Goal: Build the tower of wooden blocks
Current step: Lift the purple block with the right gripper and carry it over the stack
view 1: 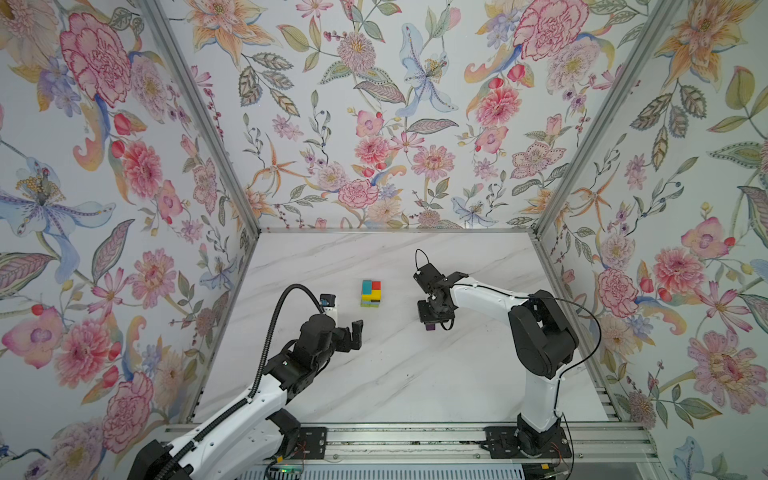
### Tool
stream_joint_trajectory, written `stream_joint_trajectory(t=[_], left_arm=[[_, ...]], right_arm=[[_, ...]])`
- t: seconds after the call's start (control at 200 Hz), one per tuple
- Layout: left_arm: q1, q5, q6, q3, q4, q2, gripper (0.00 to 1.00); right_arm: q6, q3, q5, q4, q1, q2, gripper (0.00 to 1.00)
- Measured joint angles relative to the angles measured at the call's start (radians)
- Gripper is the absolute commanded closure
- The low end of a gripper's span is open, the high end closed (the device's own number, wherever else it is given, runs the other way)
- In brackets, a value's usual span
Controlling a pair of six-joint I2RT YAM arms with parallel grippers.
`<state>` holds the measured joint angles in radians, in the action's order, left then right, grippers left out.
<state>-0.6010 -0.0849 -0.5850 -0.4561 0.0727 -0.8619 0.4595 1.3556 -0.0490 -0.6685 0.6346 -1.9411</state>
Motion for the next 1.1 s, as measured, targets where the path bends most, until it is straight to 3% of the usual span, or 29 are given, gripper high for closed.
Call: stream_joint_trajectory(t=[0.656,1.101], left_arm=[[0.000,-0.004,0.000,0.000,0.000,0.008,0.01],[0.000,-0.009,0.001,0.000,0.000,0.024,0.01]], right_arm=[[0.027,0.143,0.074,-0.002,0.047,0.000,0.77],[0.039,0.462,0.106,-0.058,0.069,-0.090,0.77]])
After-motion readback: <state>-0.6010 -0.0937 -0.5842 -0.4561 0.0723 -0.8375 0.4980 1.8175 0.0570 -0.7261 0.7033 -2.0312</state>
